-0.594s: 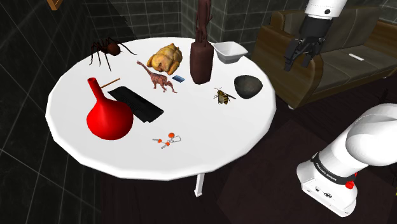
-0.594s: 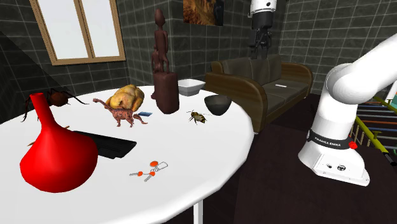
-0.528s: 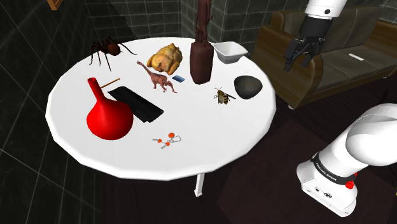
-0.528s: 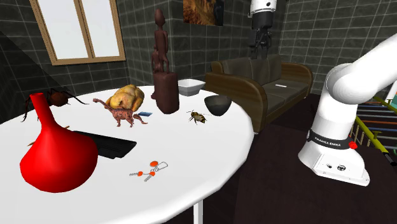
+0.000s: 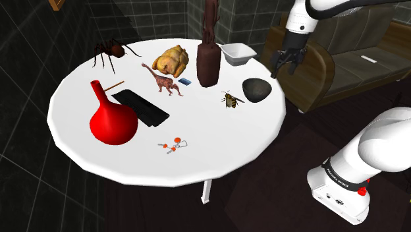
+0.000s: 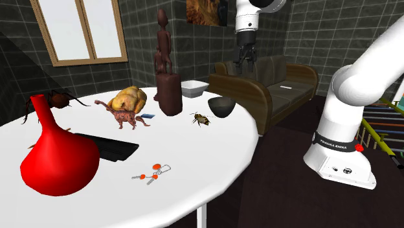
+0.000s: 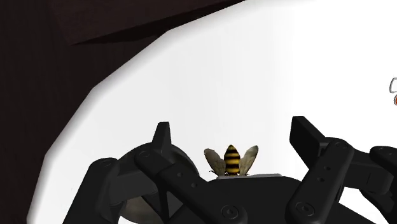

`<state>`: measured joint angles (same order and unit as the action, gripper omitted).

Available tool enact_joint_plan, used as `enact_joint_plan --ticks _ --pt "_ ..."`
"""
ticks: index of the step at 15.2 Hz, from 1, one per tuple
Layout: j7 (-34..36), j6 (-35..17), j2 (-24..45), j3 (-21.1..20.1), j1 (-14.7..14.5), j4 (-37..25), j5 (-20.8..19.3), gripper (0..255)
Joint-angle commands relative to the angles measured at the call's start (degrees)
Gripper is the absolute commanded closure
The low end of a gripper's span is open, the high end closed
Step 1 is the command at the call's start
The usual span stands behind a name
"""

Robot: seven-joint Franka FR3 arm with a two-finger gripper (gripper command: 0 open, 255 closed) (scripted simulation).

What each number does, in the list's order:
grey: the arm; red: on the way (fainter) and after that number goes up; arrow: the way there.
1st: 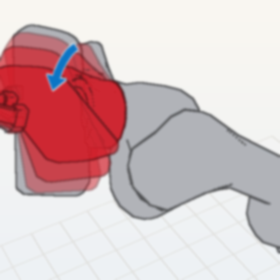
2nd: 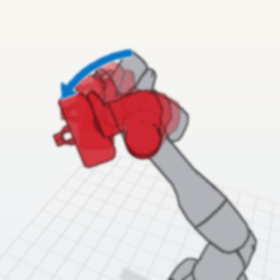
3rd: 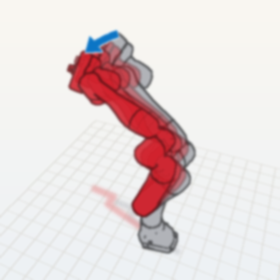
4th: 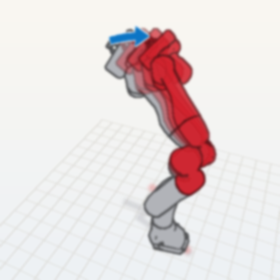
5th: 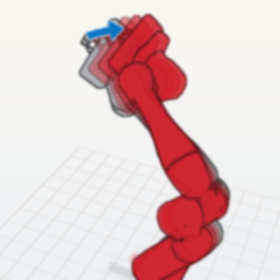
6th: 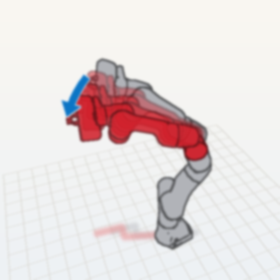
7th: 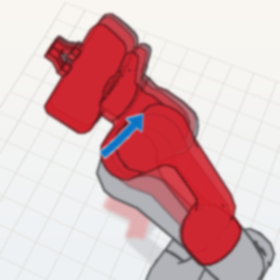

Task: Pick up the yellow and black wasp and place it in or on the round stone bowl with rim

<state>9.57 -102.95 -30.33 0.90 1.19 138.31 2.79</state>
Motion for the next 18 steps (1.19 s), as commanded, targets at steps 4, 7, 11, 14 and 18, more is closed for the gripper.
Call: enact_joint_plan --ticks 4,7,11,14,18 --pt "0.0 -8.0 10.6 -0.2 -0.2 -2.6 0.2 0" --pt "0.0 -11.9 17.4 -0.3 -0.2 -5.3 0.2 0" --pt "0.1 -16.2 26.4 -0.4 -0.3 -10.0 0.3 0" --pt "0.1 -18.6 33.2 -0.5 -0.3 -14.3 0.3 0" --pt "0.2 -20.9 42.3 -0.5 -0.4 -21.0 0.2 0"
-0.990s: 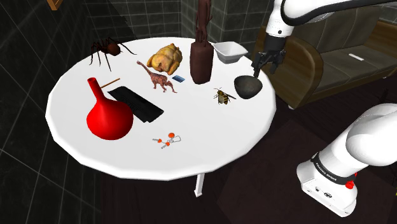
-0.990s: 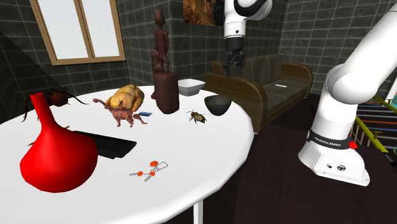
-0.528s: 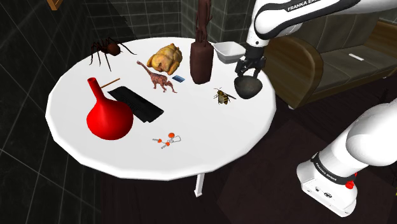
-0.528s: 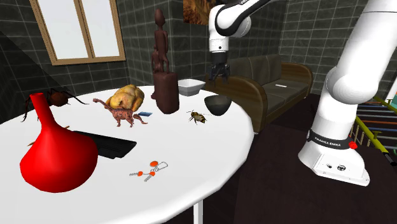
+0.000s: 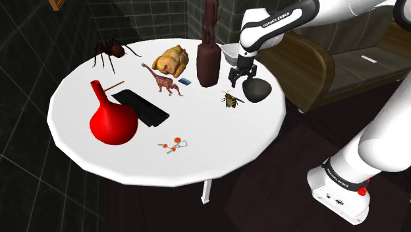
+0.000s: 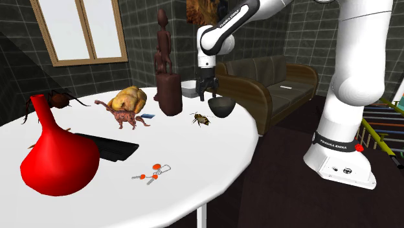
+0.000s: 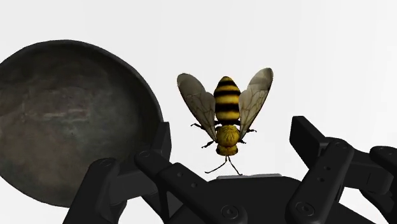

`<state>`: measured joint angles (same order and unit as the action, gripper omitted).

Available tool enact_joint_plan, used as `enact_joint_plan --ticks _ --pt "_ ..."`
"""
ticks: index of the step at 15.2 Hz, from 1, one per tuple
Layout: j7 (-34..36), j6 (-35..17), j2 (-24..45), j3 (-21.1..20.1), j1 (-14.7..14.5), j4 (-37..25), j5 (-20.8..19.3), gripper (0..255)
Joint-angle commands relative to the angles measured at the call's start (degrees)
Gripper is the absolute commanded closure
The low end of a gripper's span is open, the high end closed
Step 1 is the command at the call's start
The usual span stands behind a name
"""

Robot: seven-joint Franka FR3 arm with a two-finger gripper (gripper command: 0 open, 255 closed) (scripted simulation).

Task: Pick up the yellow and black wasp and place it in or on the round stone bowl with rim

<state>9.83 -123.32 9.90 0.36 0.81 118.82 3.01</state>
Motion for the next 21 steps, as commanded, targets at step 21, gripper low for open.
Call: enact_joint_plan --ticks 21 --pt "0.2 -6.2 21.4 -0.1 -0.1 -14.9 -0.1 0"
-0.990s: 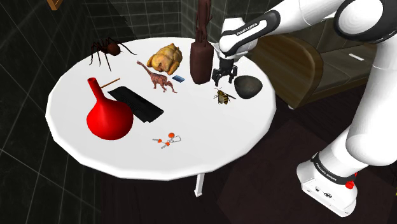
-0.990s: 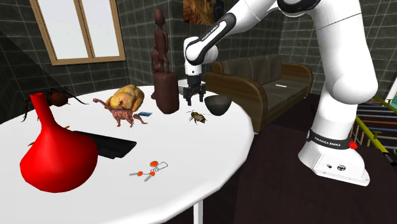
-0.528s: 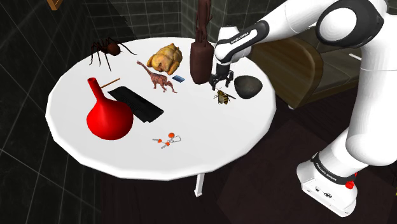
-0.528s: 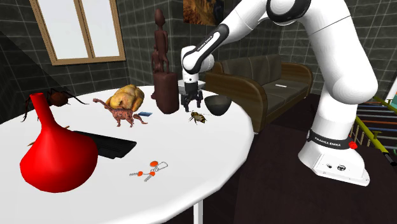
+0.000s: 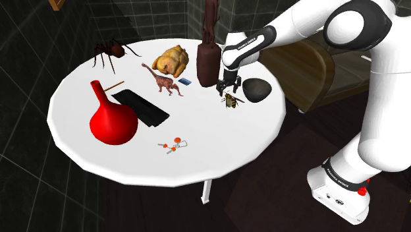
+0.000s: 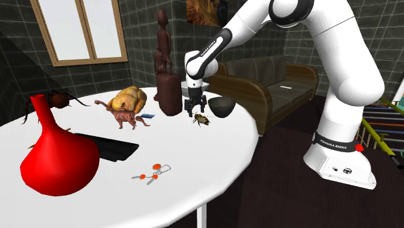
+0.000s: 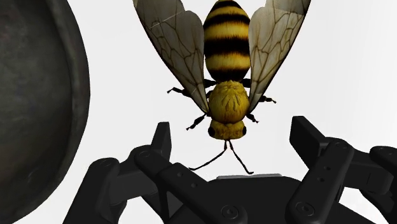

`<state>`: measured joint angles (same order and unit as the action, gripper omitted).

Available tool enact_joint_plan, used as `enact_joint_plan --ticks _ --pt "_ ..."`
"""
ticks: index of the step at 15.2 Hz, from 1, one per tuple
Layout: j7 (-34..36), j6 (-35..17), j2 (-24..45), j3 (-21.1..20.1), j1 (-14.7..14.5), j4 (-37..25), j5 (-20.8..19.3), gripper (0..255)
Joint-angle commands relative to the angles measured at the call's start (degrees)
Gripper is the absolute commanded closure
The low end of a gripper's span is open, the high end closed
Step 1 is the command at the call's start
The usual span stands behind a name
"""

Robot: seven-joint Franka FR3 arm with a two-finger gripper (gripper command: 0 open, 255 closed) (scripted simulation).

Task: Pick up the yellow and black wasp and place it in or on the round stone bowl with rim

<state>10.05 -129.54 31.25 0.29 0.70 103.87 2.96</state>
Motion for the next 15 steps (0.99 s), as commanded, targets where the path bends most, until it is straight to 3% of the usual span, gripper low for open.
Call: enact_joint_plan --ticks 1,2,3,15 --pt "0.0 0.0 0.0 0.0 0.0 0.0 0.0 0" --pt "0.0 0.0 0.0 0.0 0.0 0.0 0.0 0" --pt "0.0 0.0 0.0 0.0 0.0 0.0 0.0 255" --pt "0.1 1.6 -1.5 0.0 0.0 -0.1 -0.1 255"
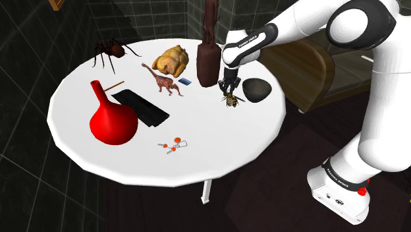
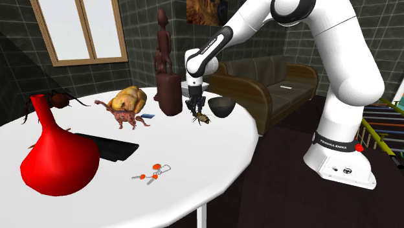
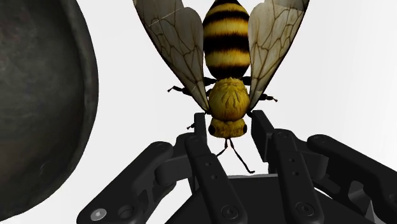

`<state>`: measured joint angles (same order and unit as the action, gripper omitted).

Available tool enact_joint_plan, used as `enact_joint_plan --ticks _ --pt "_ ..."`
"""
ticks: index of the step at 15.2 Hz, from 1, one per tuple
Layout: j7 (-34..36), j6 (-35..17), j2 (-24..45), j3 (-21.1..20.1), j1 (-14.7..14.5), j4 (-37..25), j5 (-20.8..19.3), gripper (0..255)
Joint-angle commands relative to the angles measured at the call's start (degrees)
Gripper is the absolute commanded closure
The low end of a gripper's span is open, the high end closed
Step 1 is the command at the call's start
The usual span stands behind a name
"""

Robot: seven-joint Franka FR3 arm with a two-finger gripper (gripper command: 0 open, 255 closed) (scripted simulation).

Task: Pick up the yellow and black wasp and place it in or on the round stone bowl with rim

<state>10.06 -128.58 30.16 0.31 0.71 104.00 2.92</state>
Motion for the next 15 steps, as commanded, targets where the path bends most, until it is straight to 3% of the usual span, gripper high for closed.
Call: enact_joint_plan --ticks 1,15 --pt "0.1 1.3 -0.9 0.0 0.0 -0.4 0.0 255" --pt "0.5 9.7 -6.9 0.1 -0.1 -2.8 -0.3 255"
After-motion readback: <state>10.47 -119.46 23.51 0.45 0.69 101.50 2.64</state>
